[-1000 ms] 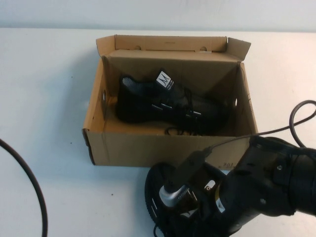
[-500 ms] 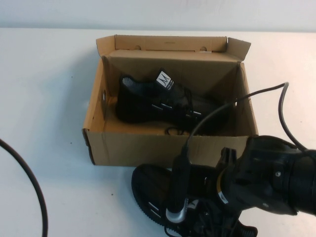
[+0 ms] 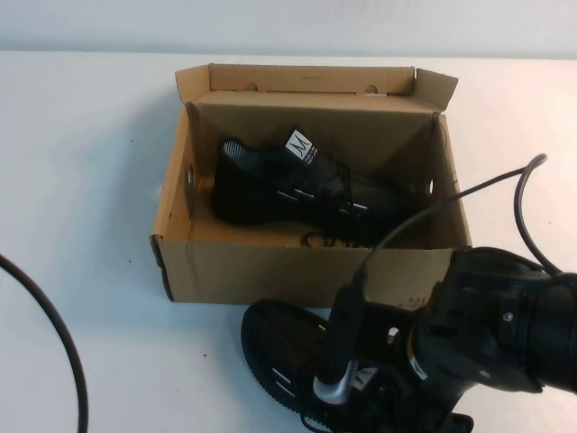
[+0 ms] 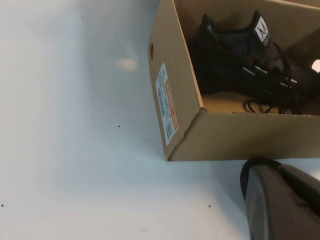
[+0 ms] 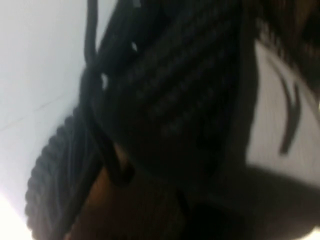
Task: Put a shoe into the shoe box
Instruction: Pick up the shoe from the table
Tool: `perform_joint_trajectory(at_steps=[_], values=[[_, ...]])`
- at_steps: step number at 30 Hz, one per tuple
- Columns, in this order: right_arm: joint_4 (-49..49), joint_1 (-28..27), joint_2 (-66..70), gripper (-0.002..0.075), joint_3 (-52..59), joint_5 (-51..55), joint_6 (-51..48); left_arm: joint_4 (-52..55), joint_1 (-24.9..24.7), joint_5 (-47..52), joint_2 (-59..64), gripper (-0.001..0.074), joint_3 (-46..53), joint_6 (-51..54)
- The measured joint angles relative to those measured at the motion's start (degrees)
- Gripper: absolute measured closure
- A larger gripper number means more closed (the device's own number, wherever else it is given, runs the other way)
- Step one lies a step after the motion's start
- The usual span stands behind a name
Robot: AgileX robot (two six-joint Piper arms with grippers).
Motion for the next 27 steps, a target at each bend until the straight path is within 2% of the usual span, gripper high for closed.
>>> perform_joint_trajectory(at_steps=[3, 11, 14, 17, 21, 27], values=[[0.0, 0.0, 0.0, 0.031, -0.9, 2.9, 1.6, 0.0, 0.0, 0.3, 0.0, 0.0737, 0.0, 0.0], [0.2, 0.0, -3.8, 0.03, -7.2, 6.5, 5.8, 0.0, 0.0, 2.2, 0.0, 0.0737, 0.0, 0.7], [0.2, 0.0, -6.4, 0.03, -9.7, 9.1, 11.7, 0.0, 0.0, 2.7, 0.0, 0.0737, 0.0, 1.7], [1.4, 0.0, -8.9, 0.03, -11.3, 10.5, 23.1, 0.0, 0.0, 3.0, 0.0, 0.0737, 0.0, 1.9], [10.6, 0.0, -10.9, 0.03, -11.7, 10.7, 32.2, 0.0, 0.0, 3.0, 0.0, 0.0738, 0.0, 2.1], [28.6, 0.0, -11.2, 0.03, -11.7, 7.9, 38.4, 0.0, 0.0, 3.2, 0.0, 0.0737, 0.0, 2.2]])
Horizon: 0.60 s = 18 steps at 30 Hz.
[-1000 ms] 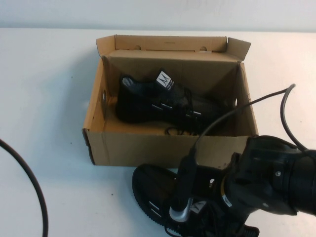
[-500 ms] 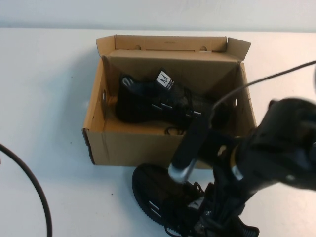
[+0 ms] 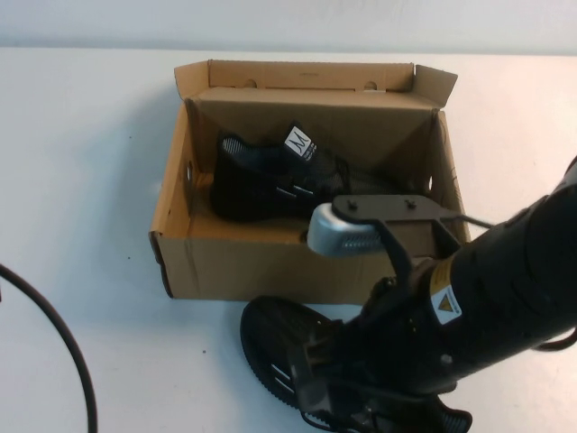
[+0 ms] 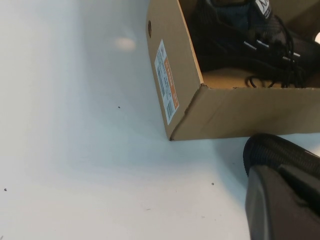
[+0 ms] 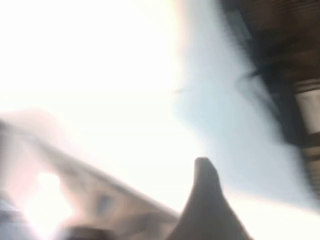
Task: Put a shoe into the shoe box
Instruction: Pick up the shoe from the table
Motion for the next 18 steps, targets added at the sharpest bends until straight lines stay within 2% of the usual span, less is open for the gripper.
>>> perform_joint_trajectory(at_steps=[10, 18], values=[[2.8, 0.0, -0.1, 0.03, 0.0, -1.8, 18.3, 0.0, 0.0, 2.0, 0.0, 0.0737, 0.0, 0.0], [-3.8, 0.0, -1.2, 0.03, 0.8, -2.1, 34.0, 0.0, 0.0, 2.2, 0.0, 0.0737, 0.0, 0.0]])
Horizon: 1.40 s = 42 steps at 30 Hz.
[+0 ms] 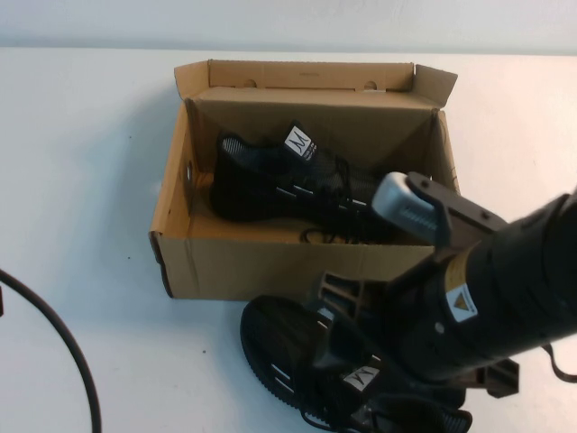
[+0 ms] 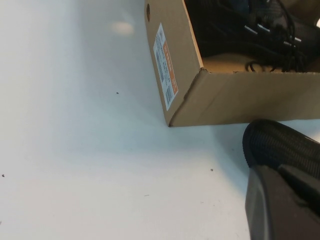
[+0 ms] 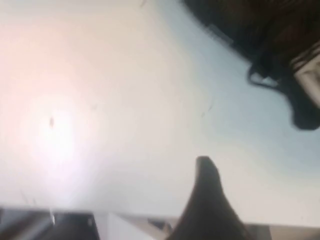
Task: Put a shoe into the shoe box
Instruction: Pick up the shoe from the table
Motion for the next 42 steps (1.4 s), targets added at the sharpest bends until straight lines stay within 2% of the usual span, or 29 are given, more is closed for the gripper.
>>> perform_joint_trajectory(at_steps=[3, 11, 20, 32, 42], values=[[-2.1, 0.0, -1.3, 0.03, 3.1, -1.7, 3.8, 0.0, 0.0, 0.1, 0.0, 0.0737, 0.0, 0.0], [-0.3, -0.3, -2.8, 0.0298, 13.7, -13.6, 9.6, 0.0, 0.0, 0.5, 0.0, 0.0737, 0.0, 0.0], [-4.5, -2.4, -3.0, 0.0298, 15.9, -21.8, 14.0, 0.0, 0.0, 1.1, 0.0, 0.0737, 0.0, 0.0], [-2.8, -3.1, -3.0, 0.0298, 15.9, -18.3, 13.8, 0.0, 0.0, 1.4, 0.0, 0.0737, 0.0, 0.0], [-2.4, -3.1, 0.0, 0.0298, 15.9, -20.7, 13.8, 0.0, 0.0, 1.4, 0.0, 0.0738, 0.0, 0.0]])
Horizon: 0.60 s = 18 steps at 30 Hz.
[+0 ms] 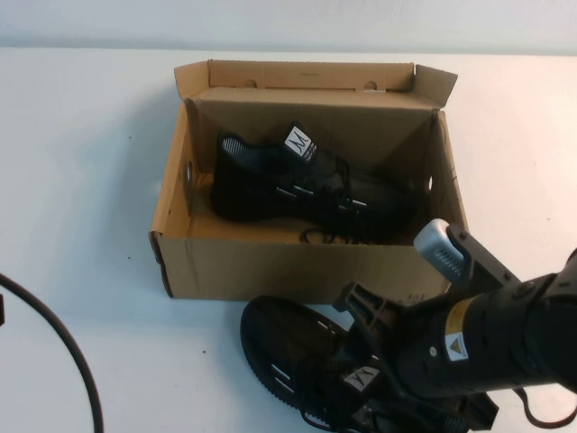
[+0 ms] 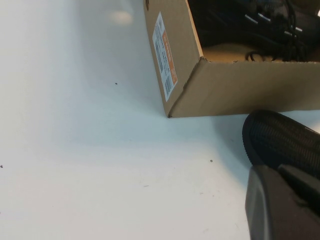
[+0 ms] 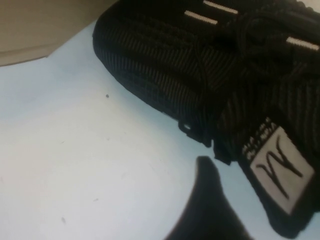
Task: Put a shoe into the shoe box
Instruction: Pick up the shoe from the table
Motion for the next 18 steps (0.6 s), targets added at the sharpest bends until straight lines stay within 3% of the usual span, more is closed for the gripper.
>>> perform_joint_trajectory(at_steps=[18], values=[[0.1, 0.0, 7.9, 0.0298, 0.0, -5.1, 0.0, 0.0, 0.0, 0.4, 0.0, 0.0737, 0.0, 0.0]])
